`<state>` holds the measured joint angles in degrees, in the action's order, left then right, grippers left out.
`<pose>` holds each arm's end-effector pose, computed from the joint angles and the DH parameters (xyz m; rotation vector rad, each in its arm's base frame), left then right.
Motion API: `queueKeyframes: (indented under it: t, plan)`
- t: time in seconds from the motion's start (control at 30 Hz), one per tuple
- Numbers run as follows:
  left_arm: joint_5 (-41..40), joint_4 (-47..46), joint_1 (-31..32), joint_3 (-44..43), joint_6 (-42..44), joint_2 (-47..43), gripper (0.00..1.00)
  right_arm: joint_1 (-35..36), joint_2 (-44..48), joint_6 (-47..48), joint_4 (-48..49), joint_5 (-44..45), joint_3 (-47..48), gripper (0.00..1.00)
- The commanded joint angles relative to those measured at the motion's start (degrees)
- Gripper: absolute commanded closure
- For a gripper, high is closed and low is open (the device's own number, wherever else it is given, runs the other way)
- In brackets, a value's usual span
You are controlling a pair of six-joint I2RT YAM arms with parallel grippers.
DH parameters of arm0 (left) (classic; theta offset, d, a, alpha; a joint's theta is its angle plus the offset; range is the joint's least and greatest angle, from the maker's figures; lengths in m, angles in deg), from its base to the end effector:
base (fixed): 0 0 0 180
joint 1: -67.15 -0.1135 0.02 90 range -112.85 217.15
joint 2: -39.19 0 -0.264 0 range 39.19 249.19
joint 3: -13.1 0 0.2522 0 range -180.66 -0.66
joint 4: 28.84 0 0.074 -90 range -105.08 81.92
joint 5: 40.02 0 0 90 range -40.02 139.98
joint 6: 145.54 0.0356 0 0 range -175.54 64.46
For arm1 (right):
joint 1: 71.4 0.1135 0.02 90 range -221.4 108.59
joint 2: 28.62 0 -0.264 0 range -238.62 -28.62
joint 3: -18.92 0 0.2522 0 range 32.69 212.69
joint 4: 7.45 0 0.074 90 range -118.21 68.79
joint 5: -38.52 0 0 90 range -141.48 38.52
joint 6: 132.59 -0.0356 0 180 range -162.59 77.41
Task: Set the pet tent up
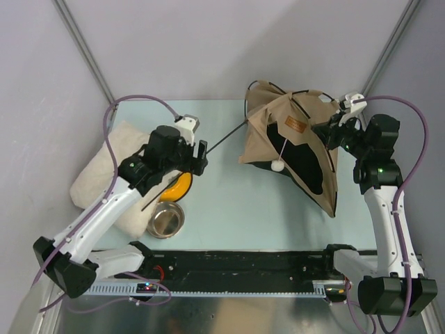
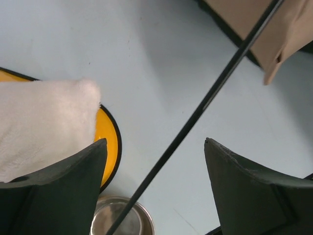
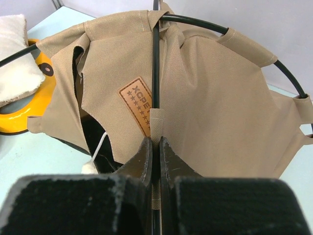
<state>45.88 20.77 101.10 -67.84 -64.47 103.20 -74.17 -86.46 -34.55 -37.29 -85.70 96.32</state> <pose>0.1986 -0.1307 0.3651 0.4268 2.1187 -0.3597 0.2196 0.0094 0.4030 -0.5084 1.6578 0.3826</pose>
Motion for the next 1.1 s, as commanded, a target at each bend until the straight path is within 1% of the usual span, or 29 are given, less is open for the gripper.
queueKeyframes:
  t: [0.0,0.07,0.13,0.23,0.3,0.37,0.4,0.43,0.5,0.6,0.63,0.7,0.8,0.87,0.93,0.97,1.0,1.07]
  plan:
    - [1.9,0.3,-1.0,0.9,4.1,1.9,0.2,-0.7,0.4,0.7,3.1,-1.2,1.0,1.0]
    - [3.1,0.4,-1.1,1.0,4.6,3.1,0.3,-0.9,0.4,0.1,3.2,-0.9,1.1,1.0]
    - [5.5,0.4,-1.1,0.8,5.0,4.3,0.43,-1.0,0.2,-0.2,3.3,-0.6,1.1,1.0]
    - [6.6,0.4,-1.2,0.1,5.1,5.9,0.68,-1.0,0.0,-0.6,3.3,0.2,1.1,1.0]
    - [7.2,0.4,-1.2,-0.5,5.0,6.5,0.82,-1.0,0.0,-0.6,3.2,0.9,1.1,0.98]
    - [7.9,0.4,-1.1,-1.1,5.0,6.7,0.92,-1.1,0.3,-0.8,3.0,2.3,1.1,0.87]
    - [8.1,0.4,-1.1,-1.3,5.0,6.7,0.96,-1.0,0.5,-0.8,2.8,3.1,1.1,0.79]
    - [8.3,0.4,-1.1,-1.6,4.9,6.7,0.98,-1.0,0.7,-0.7,2.7,3.9,1.1,0.69]
    - [8.5,0.4,-1.1,-2.1,4.9,6.7,0.99,-1.0,1.4,-0.7,2.4,5.6,1.1,0.54]
    - [9.2,0.4,-1.1,-2.9,4.2,6.7,1.0,-1.0,2.9,-0.8,2.1,6.6,1.1,0.39]
    - [9.7,0.4,-1.1,-3.3,3.7,6.9,1.0,-0.9,3.4,-1.1,2.1,6.7,1.1,0.32]
    - [10.9,0.4,-1.1,-4.0,2.6,7.1,1.0,-1.0,5.0,-2.5,2.4,6.5,1.2,0.23]
    - [13.5,0.3,-1.0,-5.6,0.8,8.0,1.0,-0.9,7.7,-8.2,2.9,4.2,1.5,0.18]
    - [15.1,0.3,-0.8,-6.5,-0.2,8.6,1.0,-0.6,9.1,-13.8,3.0,1.1,1.6,0.17]
    - [16.1,0.3,-0.3,-7.4,-0.6,9.2,1.0,1.3,10.5,-20.0,2.4,1.1,1.6,0.19]
    - [16.2,0.2,0.0,-7.8,-0.7,9.5,1.0,3.7,11.3,-21.7,1.6,2.2,1.6,0.2]
    - [16.4,0.2,0.3,-8.1,-0.9,9.6,1.0,7.4,12.0,-22.7,0.7,4.0,1.5,0.21]
    - [16.9,0.3,0.9,-8.9,-1.4,10.0,1.0,15.4,13.7,-24.8,-0.9,11.1,0.8,0.22]
